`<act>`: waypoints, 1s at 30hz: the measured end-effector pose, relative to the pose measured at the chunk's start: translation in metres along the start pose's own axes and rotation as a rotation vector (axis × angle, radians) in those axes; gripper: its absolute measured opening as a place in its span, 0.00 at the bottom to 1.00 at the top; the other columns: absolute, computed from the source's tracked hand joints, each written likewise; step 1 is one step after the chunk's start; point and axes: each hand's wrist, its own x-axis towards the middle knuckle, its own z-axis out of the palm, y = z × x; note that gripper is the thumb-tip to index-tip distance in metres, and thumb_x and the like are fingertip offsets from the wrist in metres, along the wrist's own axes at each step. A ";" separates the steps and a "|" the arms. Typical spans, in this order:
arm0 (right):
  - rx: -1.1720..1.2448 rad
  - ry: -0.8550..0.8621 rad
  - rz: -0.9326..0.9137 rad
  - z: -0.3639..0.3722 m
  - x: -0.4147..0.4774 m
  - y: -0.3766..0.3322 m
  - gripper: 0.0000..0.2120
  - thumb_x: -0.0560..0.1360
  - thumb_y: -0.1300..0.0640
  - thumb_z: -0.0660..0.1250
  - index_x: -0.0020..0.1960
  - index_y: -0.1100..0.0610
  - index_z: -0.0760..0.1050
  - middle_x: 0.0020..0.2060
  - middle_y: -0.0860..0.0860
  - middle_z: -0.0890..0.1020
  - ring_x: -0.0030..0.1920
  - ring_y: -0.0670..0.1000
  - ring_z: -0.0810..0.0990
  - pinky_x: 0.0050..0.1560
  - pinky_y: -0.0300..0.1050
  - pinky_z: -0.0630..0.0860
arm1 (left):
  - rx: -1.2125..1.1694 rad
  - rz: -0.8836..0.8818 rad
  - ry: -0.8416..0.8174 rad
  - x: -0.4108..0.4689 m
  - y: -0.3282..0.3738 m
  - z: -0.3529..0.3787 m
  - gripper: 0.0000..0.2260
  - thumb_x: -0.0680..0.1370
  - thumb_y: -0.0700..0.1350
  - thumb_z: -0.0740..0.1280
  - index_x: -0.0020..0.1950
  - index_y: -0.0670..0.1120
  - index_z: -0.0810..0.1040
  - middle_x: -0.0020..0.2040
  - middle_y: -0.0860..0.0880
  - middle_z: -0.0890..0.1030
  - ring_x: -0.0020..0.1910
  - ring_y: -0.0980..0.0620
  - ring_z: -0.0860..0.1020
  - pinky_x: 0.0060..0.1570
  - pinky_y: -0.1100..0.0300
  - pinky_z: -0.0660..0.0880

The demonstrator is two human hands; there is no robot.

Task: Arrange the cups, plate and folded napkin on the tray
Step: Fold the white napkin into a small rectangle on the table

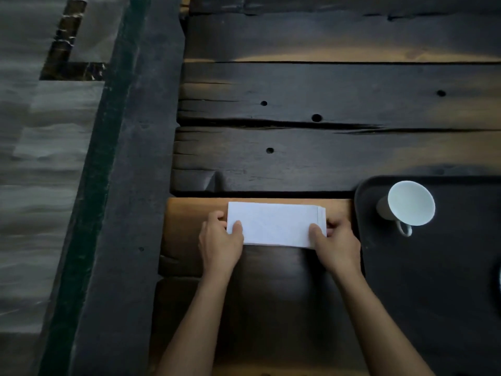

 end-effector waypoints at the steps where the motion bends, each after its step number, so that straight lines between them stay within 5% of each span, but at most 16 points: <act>1: 0.011 -0.024 0.032 -0.003 0.001 -0.003 0.21 0.76 0.45 0.69 0.64 0.55 0.75 0.56 0.54 0.84 0.60 0.60 0.80 0.58 0.50 0.74 | -0.016 -0.013 0.000 0.002 0.002 -0.002 0.18 0.79 0.48 0.69 0.67 0.44 0.75 0.60 0.44 0.82 0.62 0.43 0.77 0.62 0.53 0.71; 5: 0.105 -0.100 0.080 -0.010 0.008 -0.007 0.12 0.73 0.46 0.72 0.47 0.54 0.83 0.44 0.51 0.85 0.51 0.58 0.83 0.55 0.53 0.80 | -0.083 -0.054 -0.016 0.011 0.006 -0.007 0.08 0.78 0.45 0.69 0.55 0.43 0.83 0.52 0.44 0.86 0.57 0.42 0.81 0.54 0.57 0.73; 10: 0.300 -0.131 0.103 -0.020 0.011 -0.006 0.09 0.70 0.54 0.75 0.33 0.54 0.81 0.39 0.53 0.86 0.48 0.59 0.85 0.54 0.61 0.82 | -0.161 -0.097 -0.086 0.016 0.003 -0.013 0.08 0.78 0.45 0.69 0.55 0.45 0.84 0.53 0.45 0.85 0.56 0.43 0.81 0.57 0.54 0.77; 14: 0.457 -0.223 0.089 -0.025 -0.001 -0.016 0.11 0.76 0.62 0.72 0.35 0.58 0.80 0.36 0.53 0.84 0.44 0.55 0.83 0.47 0.51 0.79 | -0.334 -0.103 -0.144 0.015 0.005 -0.024 0.00 0.79 0.43 0.69 0.49 0.48 0.79 0.44 0.52 0.83 0.47 0.49 0.81 0.39 0.63 0.73; 17: 0.566 -0.213 0.058 -0.036 -0.013 -0.022 0.01 0.77 0.65 0.71 0.47 0.62 0.81 0.41 0.55 0.85 0.41 0.51 0.83 0.43 0.43 0.80 | -0.436 -0.096 -0.199 0.008 0.006 -0.038 0.02 0.80 0.43 0.69 0.49 0.50 0.78 0.45 0.53 0.83 0.48 0.51 0.82 0.41 0.60 0.75; 20: 0.680 -0.269 0.018 -0.054 -0.028 -0.023 0.10 0.78 0.67 0.69 0.59 0.64 0.81 0.47 0.58 0.87 0.44 0.51 0.85 0.49 0.44 0.83 | -0.556 -0.107 -0.245 -0.004 0.007 -0.051 0.02 0.81 0.42 0.68 0.53 0.48 0.79 0.50 0.50 0.85 0.48 0.53 0.83 0.47 0.57 0.79; 22: 0.709 -0.280 -0.018 -0.068 -0.038 -0.023 0.11 0.78 0.67 0.69 0.60 0.64 0.81 0.48 0.58 0.87 0.45 0.51 0.86 0.49 0.44 0.83 | -0.628 -0.115 -0.299 -0.014 0.011 -0.058 0.02 0.82 0.42 0.67 0.54 0.47 0.78 0.51 0.48 0.85 0.49 0.52 0.84 0.49 0.53 0.82; 27: 0.811 -0.325 -0.012 -0.104 -0.060 -0.017 0.12 0.78 0.64 0.71 0.60 0.65 0.82 0.52 0.61 0.87 0.51 0.57 0.87 0.52 0.48 0.83 | -0.762 -0.087 -0.419 -0.041 0.023 -0.073 0.01 0.83 0.41 0.65 0.53 0.46 0.77 0.50 0.47 0.85 0.47 0.53 0.85 0.37 0.57 0.83; 30: 0.843 -0.371 -0.054 -0.128 -0.065 -0.015 0.10 0.78 0.63 0.70 0.58 0.64 0.83 0.50 0.59 0.88 0.48 0.53 0.88 0.43 0.40 0.82 | -0.799 -0.062 -0.443 -0.056 0.034 -0.076 0.02 0.83 0.42 0.65 0.54 0.46 0.77 0.53 0.46 0.85 0.52 0.49 0.84 0.39 0.54 0.83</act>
